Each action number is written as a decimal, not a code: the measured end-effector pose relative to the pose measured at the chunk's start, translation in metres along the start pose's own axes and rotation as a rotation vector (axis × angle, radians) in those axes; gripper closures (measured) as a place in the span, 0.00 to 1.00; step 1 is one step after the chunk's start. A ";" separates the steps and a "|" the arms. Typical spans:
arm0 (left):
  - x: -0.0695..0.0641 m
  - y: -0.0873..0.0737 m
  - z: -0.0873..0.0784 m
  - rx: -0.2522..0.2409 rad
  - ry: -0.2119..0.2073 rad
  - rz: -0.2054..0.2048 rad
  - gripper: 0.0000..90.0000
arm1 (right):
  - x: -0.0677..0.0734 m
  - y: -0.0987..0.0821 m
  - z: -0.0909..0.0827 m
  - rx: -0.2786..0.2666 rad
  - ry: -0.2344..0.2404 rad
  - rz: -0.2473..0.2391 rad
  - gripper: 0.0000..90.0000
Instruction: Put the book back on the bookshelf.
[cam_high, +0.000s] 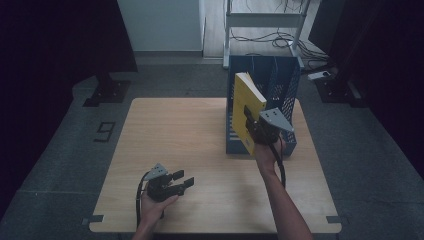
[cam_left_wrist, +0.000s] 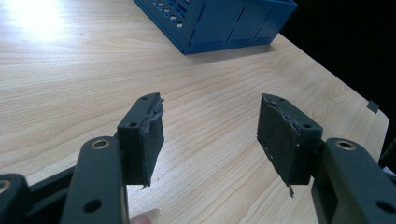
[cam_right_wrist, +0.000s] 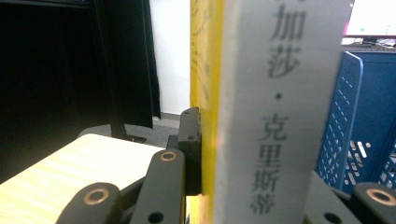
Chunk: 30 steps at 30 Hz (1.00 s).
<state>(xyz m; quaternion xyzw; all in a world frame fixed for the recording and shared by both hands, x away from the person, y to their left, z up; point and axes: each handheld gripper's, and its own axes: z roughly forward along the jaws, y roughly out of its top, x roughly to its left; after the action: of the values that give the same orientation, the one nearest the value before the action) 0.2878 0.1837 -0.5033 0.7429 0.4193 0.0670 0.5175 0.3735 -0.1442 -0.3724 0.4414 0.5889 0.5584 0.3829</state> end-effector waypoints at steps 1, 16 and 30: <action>0.000 0.000 0.000 0.000 0.000 0.000 0.45 | 0.000 0.000 0.001 0.000 -0.001 -0.002 0.83; 0.001 0.000 -0.001 -0.004 -0.001 -0.002 0.45 | 0.001 -0.001 0.017 0.011 -0.024 -0.012 0.83; 0.001 0.000 -0.002 -0.003 -0.001 -0.004 0.45 | 0.000 -0.003 0.030 0.024 -0.045 -0.012 0.83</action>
<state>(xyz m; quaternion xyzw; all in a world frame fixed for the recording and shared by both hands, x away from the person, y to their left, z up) 0.2878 0.1855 -0.5028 0.7414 0.4204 0.0663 0.5189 0.4016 -0.1345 -0.3781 0.4548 0.5896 0.5389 0.3939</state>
